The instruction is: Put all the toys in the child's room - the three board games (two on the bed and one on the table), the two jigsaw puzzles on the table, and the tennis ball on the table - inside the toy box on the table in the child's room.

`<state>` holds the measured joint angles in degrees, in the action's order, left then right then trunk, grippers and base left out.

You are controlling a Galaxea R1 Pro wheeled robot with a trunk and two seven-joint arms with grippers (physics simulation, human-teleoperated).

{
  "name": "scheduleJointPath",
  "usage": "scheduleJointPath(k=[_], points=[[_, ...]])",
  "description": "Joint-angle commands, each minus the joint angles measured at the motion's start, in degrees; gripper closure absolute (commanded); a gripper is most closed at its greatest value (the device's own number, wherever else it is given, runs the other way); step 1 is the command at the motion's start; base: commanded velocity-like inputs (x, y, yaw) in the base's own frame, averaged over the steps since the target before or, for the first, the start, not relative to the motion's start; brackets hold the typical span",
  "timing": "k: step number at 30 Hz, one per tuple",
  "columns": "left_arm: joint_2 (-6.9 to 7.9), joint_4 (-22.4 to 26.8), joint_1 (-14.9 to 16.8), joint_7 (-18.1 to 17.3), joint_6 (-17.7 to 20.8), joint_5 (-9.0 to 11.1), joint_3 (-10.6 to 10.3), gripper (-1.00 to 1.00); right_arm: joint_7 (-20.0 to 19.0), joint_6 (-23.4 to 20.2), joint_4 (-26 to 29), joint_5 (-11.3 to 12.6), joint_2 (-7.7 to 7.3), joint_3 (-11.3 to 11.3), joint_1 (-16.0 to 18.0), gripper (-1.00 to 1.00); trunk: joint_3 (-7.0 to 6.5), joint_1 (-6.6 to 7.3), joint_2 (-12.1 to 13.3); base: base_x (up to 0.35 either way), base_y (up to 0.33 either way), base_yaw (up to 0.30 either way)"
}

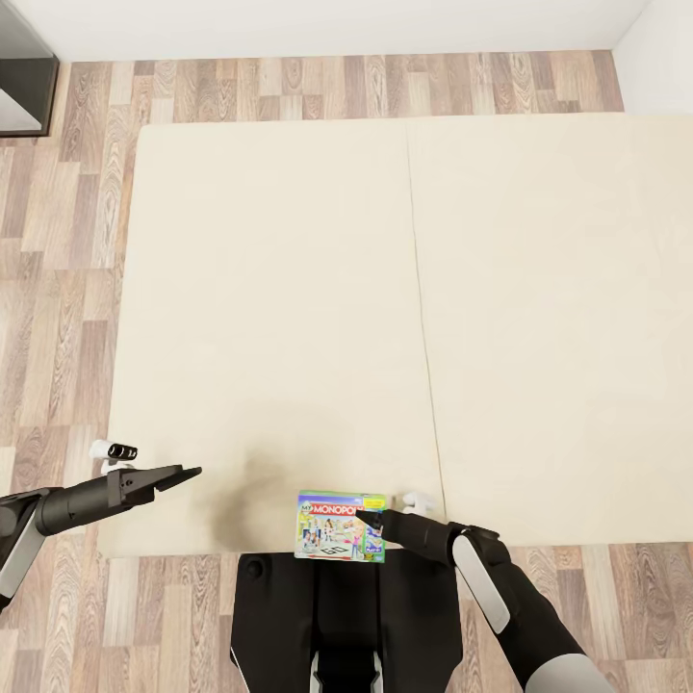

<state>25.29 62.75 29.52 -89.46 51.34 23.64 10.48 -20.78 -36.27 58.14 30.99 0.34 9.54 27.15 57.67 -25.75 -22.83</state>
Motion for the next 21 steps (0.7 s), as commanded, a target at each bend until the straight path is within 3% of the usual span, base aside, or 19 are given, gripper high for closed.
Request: scheduleJointPath(k=[1,21], points=[[0.02,0.0,0.0,-0.2,0.6,0.0,0.0,-1.0,0.0,-0.3,0.0,0.1,0.01,-0.1,0.0,-1.0,0.05,-0.03,-0.1,0.0,0.041,0.0],[0.02,0.0,0.0,-0.3,0.6,0.0,0.0,-1.0,0.0,-0.3,0.0,0.1,0.01,-0.1,0.0,-1.0,0.05,-0.03,-0.1,0.0,0.044,0.0]])
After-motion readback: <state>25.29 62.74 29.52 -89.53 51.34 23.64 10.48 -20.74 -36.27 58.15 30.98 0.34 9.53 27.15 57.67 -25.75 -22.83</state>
